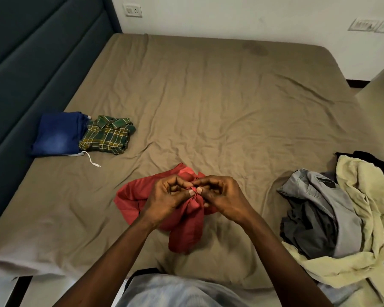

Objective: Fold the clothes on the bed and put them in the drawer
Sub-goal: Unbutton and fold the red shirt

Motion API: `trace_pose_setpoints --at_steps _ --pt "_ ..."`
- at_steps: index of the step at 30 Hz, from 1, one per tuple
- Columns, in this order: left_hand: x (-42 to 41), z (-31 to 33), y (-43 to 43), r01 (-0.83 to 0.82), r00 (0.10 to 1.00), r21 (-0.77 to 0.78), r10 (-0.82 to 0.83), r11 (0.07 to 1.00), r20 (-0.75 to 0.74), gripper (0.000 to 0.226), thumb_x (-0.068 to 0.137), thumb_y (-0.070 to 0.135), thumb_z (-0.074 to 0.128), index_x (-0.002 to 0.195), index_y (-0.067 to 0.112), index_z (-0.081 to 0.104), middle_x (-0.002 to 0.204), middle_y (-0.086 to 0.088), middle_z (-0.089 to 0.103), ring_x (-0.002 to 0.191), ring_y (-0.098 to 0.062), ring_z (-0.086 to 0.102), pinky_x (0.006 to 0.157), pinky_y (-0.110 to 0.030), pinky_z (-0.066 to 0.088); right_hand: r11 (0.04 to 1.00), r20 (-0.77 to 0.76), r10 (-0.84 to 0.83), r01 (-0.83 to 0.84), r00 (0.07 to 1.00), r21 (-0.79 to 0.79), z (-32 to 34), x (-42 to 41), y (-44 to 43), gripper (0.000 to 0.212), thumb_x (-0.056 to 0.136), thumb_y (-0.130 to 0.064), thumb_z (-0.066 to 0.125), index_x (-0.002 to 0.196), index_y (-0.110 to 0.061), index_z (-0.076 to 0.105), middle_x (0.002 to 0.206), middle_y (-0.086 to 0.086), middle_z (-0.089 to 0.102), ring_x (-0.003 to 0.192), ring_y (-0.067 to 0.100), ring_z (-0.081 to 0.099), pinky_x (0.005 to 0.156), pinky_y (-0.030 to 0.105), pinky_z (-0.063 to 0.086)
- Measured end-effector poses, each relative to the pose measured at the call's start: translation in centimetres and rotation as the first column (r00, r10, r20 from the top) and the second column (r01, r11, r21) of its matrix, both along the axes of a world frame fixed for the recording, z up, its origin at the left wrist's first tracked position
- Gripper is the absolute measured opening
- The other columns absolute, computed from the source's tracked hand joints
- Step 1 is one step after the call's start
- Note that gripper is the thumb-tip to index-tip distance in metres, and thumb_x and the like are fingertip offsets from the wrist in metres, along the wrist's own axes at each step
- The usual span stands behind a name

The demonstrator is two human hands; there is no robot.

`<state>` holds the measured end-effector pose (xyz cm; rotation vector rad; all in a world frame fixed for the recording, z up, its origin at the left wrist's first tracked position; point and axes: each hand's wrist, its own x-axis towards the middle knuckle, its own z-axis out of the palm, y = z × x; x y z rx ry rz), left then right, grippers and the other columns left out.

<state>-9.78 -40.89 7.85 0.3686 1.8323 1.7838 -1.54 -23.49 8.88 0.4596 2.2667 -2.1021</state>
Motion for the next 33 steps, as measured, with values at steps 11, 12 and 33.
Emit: trace_pose_setpoints --at_steps 11,12,33 --pt "-1.1 2.1 1.0 -0.034 0.961 -0.269 -0.043 0.963 -0.273 0.03 0.078 0.024 0.085 0.102 0.027 0.068 0.09 0.004 0.072 0.081 -0.007 0.068 0.077 -0.028 0.056 0.884 0.13 -0.405 0.424 0.905 -0.198 0.8 -3.7 -1.2 0.02 0.108 -0.025 0.047 0.1 -0.017 0.063 0.1 0.009 0.074 0.092 0.021 0.072 0.085 0.034 0.056" --pt "-1.6 2.1 0.9 -0.044 0.967 -0.245 -0.02 0.969 -0.253 0.02 0.079 0.026 0.081 0.096 0.025 0.071 0.086 -0.001 0.073 0.078 -0.011 0.067 0.077 -0.034 0.057 0.886 0.12 -0.409 0.425 0.905 -0.183 0.9 -4.0 -1.0 0.02 0.108 -0.025 0.047 0.1 -0.017 0.063 0.1 0.009 0.075 0.092 0.021 0.072 0.084 0.032 0.057" --pt "-4.6 2.6 3.2 -0.135 0.929 -0.127 0.081 0.983 -0.362 0.014 0.089 0.018 0.068 0.1 0.023 0.074 0.091 0.007 0.076 0.086 -0.01 0.071 0.078 -0.037 0.057 0.615 0.186 -0.17 0.252 0.968 -0.747 7.2 -8.1 1.1 0.017 0.1 -0.018 0.055 0.101 -0.005 0.066 0.089 0.015 0.065 0.077 0.025 0.063 0.07 0.037 0.058"
